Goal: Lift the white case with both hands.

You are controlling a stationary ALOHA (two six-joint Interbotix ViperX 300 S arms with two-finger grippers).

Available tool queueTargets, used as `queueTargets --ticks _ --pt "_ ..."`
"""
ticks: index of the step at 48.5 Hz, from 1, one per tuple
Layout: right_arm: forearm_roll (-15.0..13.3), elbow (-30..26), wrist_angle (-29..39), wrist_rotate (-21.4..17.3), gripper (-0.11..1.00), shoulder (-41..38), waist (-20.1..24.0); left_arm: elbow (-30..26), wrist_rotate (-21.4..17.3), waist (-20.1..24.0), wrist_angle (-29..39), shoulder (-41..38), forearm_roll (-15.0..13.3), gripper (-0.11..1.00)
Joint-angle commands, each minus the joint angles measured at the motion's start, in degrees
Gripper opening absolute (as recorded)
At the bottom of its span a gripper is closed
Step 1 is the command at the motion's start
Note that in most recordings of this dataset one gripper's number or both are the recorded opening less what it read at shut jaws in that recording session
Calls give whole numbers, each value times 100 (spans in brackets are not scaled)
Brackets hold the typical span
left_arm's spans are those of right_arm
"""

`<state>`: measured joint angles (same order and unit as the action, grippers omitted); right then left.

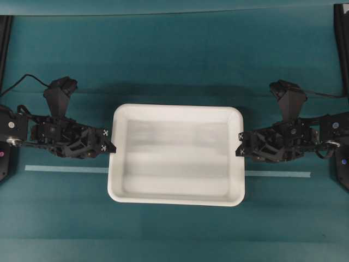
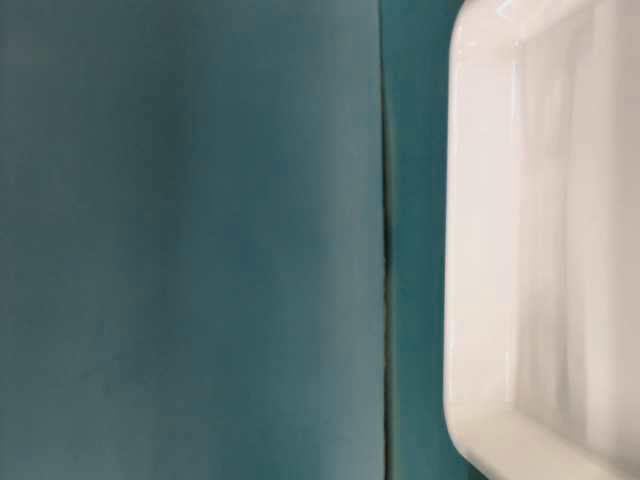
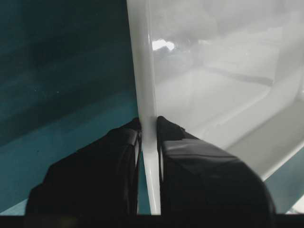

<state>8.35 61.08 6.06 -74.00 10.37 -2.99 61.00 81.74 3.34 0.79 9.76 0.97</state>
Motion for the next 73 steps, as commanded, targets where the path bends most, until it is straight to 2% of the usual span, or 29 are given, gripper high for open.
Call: queueTargets --ticks 1,6,10,12,19,21,24,35,39,48,56,65,73 --pt "-26 229 -9 44 10 -290 -18 123 -26 35 114 -299 26 5" --pt "-26 229 -79 53 11 -290 -18 114 -26 9 53 -290 26 5" --pt "-26 211 -132 53 19 -281 -18 114 -26 9 -44 -272 26 5" --pt "-18 211 -149 44 27 -281 -18 114 -35 9 -105 -281 26 5" --pt "-26 202 -193 53 68 -272 -18 149 -62 9 -193 -272 26 5" --pt "-26 193 -220 53 79 -264 -18 167 -62 0 -193 -272 26 8" --pt "-26 202 -272 53 88 -237 -18 176 -62 -9 -193 -272 26 17" --pt "-26 185 -334 44 86 -44 -18 123 -79 -18 -211 -167 26 81" --pt "-26 176 -246 44 86 70 -18 97 -141 -18 -246 -105 26 96" --pt "-44 70 149 88 86 404 -18 62 -378 -18 -308 220 26 96" --pt "-123 -123 677 360 86 896 -79 62 -562 0 -211 826 26 96" --pt "-396 -519 1371 932 86 1485 -229 -9 -993 26 -176 1600 35 96" --pt "-606 -773 1679 1547 86 1898 -255 -132 -1696 62 158 2276 35 96"
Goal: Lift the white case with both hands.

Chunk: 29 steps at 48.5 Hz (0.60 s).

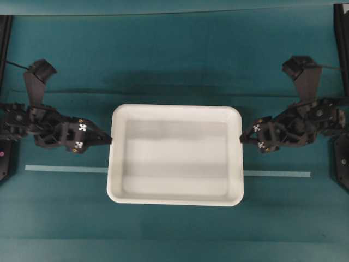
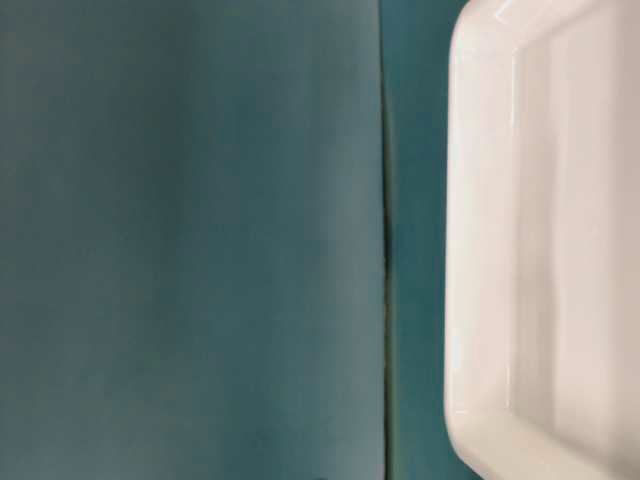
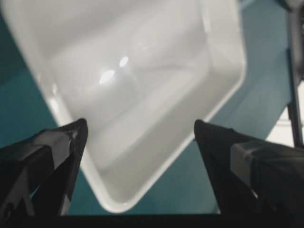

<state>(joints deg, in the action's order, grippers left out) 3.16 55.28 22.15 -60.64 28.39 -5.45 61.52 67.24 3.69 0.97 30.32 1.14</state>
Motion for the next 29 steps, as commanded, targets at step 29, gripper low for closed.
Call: queueTargets --ticks 29 --pt "-738 -18 -923 2813 86 1670 0 -396 -3445 35 835 2241 35 95"
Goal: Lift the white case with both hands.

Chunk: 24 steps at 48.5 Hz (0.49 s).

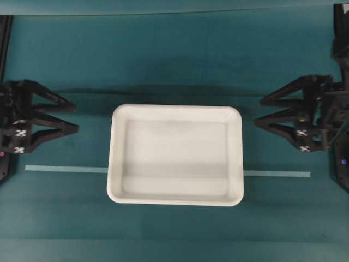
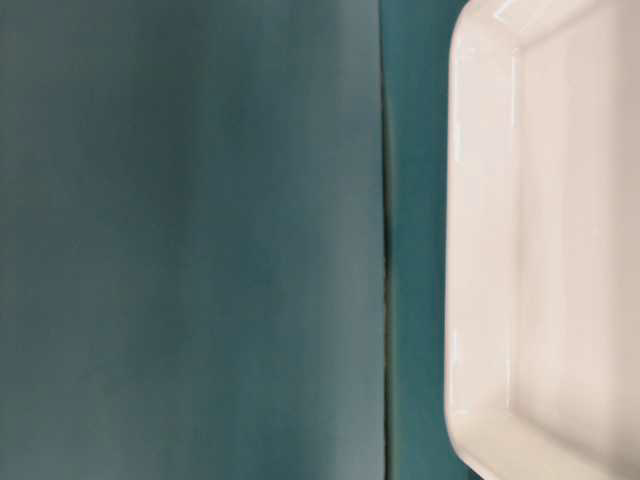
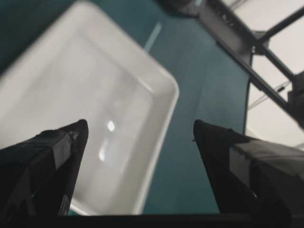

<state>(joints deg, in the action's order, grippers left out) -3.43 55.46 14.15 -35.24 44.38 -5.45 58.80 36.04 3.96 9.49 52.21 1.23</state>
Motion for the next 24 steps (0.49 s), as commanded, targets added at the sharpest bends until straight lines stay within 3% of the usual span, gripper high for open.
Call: queueTargets --ticks 1,5,11,15,24 --pt "-79 -26 -132 387 86 114 0 -123 -492 9 -18 97 26 95" --pt "-97 -9 -185 844 86 299 9 -123 -1187 18 -18 281 26 95" --pt "-88 9 -229 1354 86 571 18 -149 -1898 9 -9 483 26 95" --pt "-97 0 -229 1556 86 747 18 -158 -2092 18 -9 571 26 95" --pt "-97 -18 -220 1723 86 958 26 -158 -2118 18 0 606 26 95"
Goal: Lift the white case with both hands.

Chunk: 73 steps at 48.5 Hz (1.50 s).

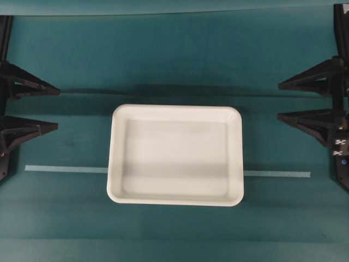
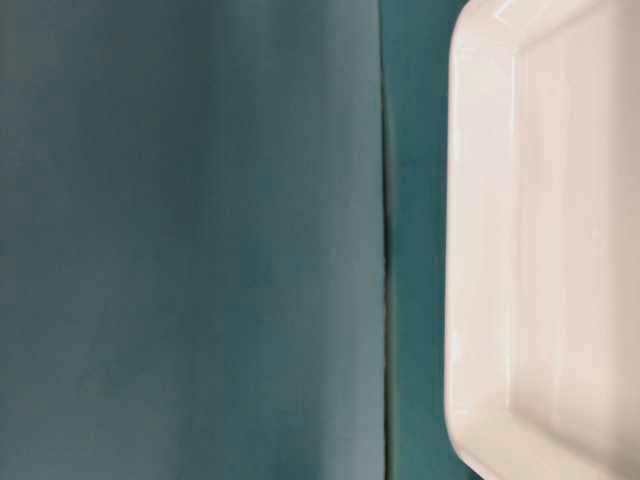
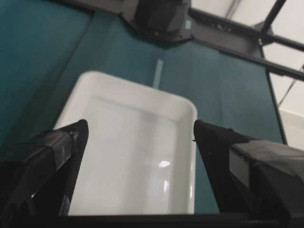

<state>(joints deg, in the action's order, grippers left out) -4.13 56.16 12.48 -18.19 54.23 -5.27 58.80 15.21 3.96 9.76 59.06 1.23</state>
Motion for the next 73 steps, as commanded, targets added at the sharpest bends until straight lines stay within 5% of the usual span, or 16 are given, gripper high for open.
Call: queueTargets --ticks 1,73 --pt "-26 -88 -62 18 86 -18 9 -158 -35 9 -26 -79 26 95" --pt "-18 -53 -132 9 86 -97 44 -158 -62 9 97 -18 26 93"
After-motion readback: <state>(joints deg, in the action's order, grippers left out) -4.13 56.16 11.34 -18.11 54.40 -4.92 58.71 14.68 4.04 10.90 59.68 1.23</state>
